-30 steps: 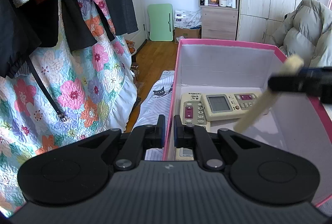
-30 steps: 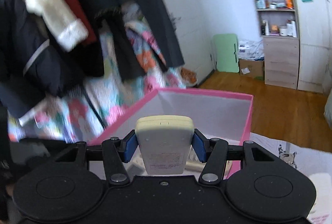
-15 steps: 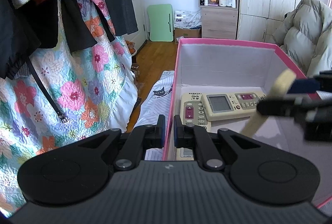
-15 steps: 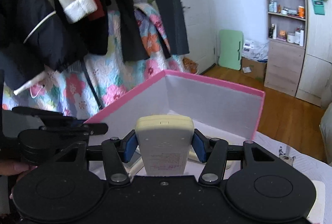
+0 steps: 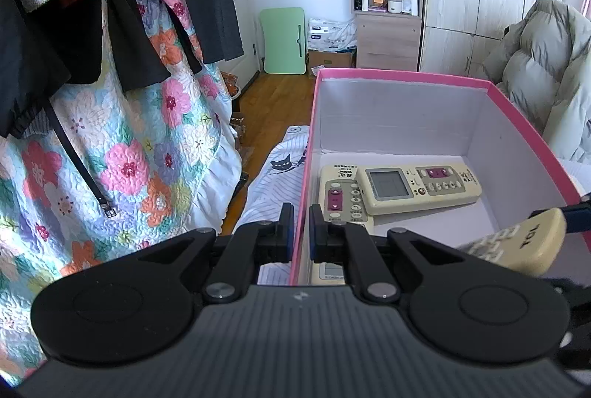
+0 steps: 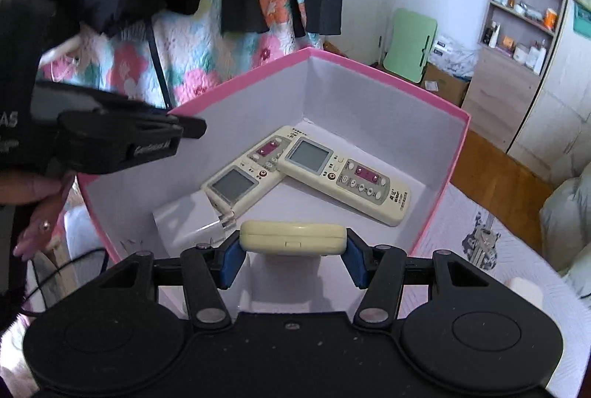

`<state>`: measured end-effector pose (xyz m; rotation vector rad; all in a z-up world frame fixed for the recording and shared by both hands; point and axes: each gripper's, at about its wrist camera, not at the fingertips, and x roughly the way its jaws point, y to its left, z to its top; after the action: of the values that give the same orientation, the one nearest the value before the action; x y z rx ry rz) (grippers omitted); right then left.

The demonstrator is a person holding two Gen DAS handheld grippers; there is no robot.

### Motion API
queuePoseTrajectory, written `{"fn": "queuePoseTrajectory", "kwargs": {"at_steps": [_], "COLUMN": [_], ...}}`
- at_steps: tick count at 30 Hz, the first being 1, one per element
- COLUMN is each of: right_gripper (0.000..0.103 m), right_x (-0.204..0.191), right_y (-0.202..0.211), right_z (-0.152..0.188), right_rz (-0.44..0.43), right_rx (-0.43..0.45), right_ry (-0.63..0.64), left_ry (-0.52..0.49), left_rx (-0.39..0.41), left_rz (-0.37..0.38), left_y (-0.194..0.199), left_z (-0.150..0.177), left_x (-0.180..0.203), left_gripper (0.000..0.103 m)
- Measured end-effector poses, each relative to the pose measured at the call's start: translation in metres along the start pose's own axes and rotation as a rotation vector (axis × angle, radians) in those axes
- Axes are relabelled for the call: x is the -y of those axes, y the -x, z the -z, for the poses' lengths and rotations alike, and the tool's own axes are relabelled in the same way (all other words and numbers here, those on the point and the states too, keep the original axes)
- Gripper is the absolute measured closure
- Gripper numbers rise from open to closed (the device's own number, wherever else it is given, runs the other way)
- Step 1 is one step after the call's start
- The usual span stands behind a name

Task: Organize rigid objects
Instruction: 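Lower the cream remote into the box beside the others and release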

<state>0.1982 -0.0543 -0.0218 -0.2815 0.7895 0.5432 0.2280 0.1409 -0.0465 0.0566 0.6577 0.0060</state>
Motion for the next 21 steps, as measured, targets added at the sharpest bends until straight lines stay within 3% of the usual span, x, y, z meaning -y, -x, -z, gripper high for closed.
{"fn": "queuePoseTrajectory", "kwargs": {"at_steps": [4,7,16,19,21], "right_gripper": [0.042,0.042,0.042,0.029,0.029], "right_x": [-0.005,-0.01,-0.013,-0.011,-0.007], "right_y": [-0.017,-0.023,-0.035,-0.03,-0.021], "right_z": [-0.004,-0.005,-0.02,-0.021,-0.018], "right_rz": [-0.005,0.059,0.043,0.064,0.099], "right_rx": [-0.058,-0.062,-0.105,-0.073,-0.029], "right_ry": [0.013,0.031,0.055,0.066,0.052], "left_ry": [-0.011,-0.009,-0.001,0.0,-0.015], "left_rx": [0.004,0.005,0.003,0.002,0.006], "left_rz": [-0.011,-0.007,-0.003,0.0,-0.012], "left_y": [0.0,0.001,0.001,0.001,0.001], "left_z": [0.0,0.001,0.0,-0.001,0.0], "left_x": [0.002,0.002,0.0,0.0,0.002], "left_gripper": [0.096,0.096,0.096,0.096,0.096]}}
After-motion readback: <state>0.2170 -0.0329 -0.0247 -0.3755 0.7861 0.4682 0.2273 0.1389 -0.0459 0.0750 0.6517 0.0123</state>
